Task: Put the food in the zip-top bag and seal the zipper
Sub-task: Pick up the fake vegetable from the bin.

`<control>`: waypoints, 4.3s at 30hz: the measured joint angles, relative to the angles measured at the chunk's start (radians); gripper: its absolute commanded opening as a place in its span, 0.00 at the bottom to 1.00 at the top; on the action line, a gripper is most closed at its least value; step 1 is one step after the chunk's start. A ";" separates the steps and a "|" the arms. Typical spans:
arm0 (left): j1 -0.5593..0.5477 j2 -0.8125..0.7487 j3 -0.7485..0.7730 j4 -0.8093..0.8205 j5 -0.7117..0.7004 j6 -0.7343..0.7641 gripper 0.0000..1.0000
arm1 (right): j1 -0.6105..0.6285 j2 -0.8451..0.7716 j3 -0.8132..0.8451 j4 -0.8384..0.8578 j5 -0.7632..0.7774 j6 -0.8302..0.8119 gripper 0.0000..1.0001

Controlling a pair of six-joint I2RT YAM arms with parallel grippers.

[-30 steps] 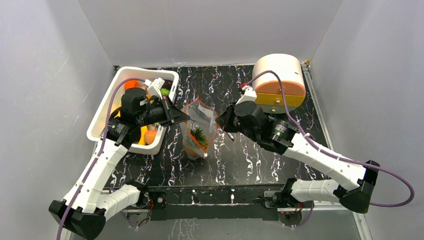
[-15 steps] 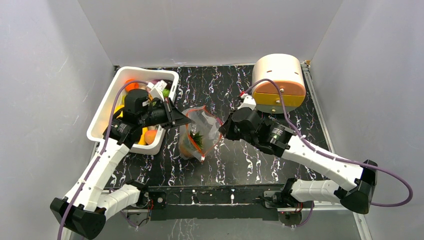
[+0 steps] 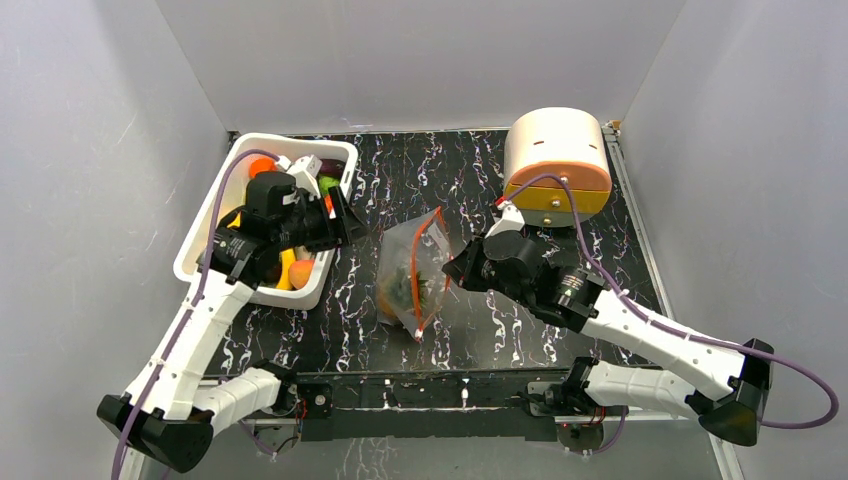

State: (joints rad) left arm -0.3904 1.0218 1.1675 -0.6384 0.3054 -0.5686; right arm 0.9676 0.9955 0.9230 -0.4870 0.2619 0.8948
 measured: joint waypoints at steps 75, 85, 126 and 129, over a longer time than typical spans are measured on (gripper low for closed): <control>0.465 0.738 0.179 0.301 -0.463 0.174 0.28 | 0.000 0.066 0.063 0.037 -0.084 -0.029 0.00; 0.465 0.632 0.102 0.297 -0.461 0.196 0.18 | 0.000 0.064 0.063 0.043 -0.089 -0.028 0.00; 0.465 0.586 0.097 0.218 -0.452 0.249 0.00 | 0.000 0.034 0.046 0.052 -0.105 -0.011 0.00; 0.465 0.549 0.088 0.217 -0.444 0.258 0.33 | 0.000 0.034 0.043 0.053 -0.109 -0.005 0.00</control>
State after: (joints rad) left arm 0.0746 1.5707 1.2556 -0.4210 -0.1383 -0.3103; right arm 0.9676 1.0290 0.9665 -0.4339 0.1532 0.8898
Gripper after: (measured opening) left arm 0.156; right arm 0.010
